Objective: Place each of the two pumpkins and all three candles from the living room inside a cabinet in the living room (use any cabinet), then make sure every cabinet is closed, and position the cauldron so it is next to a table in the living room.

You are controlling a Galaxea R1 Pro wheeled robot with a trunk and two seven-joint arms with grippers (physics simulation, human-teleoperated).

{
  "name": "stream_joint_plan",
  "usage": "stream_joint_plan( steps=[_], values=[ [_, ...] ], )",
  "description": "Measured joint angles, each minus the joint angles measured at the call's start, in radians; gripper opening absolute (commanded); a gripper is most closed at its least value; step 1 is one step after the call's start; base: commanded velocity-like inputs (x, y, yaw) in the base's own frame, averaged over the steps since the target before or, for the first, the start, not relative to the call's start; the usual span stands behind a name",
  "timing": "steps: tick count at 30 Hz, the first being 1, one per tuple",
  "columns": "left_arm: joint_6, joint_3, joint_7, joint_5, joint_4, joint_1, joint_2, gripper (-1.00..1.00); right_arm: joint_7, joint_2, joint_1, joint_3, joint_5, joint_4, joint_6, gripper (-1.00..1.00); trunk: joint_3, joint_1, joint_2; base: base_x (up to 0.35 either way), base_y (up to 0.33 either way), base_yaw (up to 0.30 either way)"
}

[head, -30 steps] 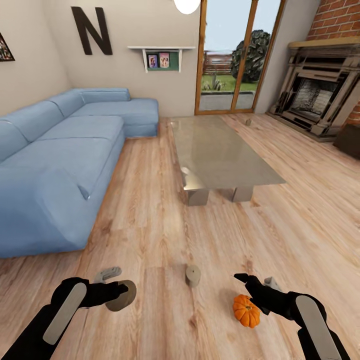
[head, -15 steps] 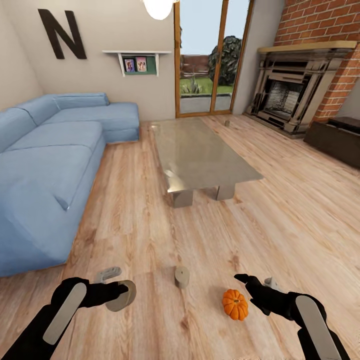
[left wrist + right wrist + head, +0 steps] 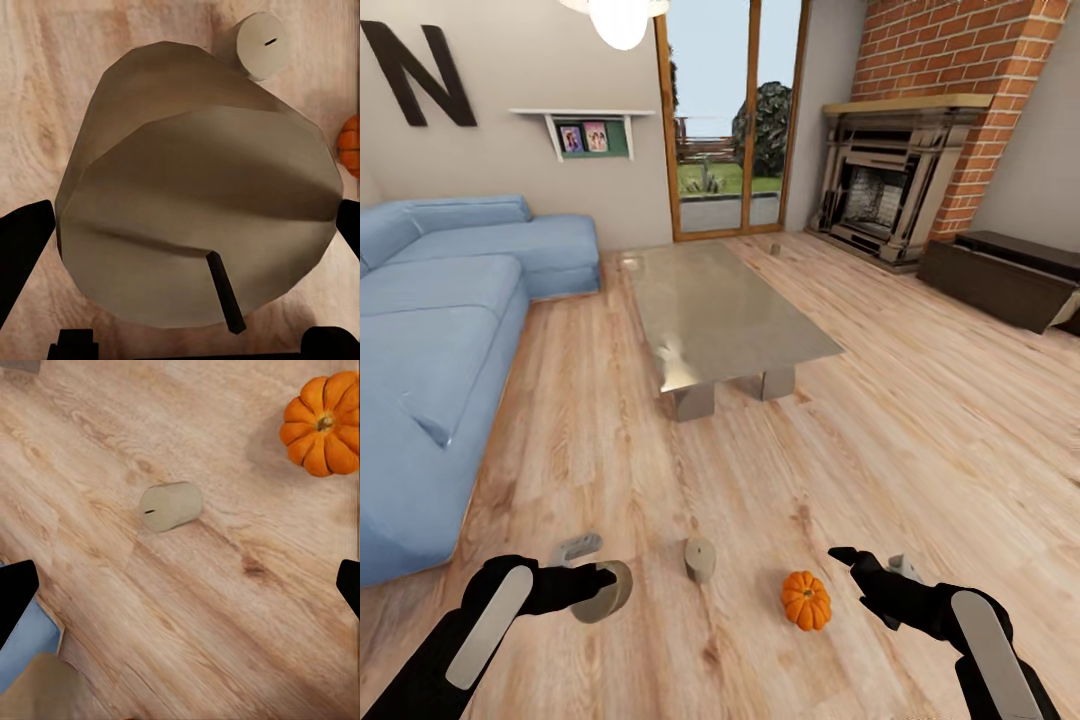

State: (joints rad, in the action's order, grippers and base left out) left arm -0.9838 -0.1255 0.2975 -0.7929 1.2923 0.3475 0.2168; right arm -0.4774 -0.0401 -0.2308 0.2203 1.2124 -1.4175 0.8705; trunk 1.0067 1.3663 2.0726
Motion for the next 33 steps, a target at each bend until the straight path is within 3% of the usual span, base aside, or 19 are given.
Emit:
stream_joint_plan(
  steps=[9, 33],
  values=[
    [0.0, 0.0, 0.0, 0.001, 0.0, 0.0, 0.0, -1.0, 0.001, 0.0, 0.0, 0.0, 0.0, 0.001, 0.0, 1.0, -0.005, 0.0, 0.0, 0.0, 0.0, -0.26],
    [0.0, 0.0, 0.0, 0.001, 0.001, 0.0, 0.0, -1.0, 0.001, -0.001, 0.0, 0.0, 0.001, 0.002, 0.0, 1.0, 0.007, 0.0, 0.0, 0.0, 0.0, -0.275]
  ],
)
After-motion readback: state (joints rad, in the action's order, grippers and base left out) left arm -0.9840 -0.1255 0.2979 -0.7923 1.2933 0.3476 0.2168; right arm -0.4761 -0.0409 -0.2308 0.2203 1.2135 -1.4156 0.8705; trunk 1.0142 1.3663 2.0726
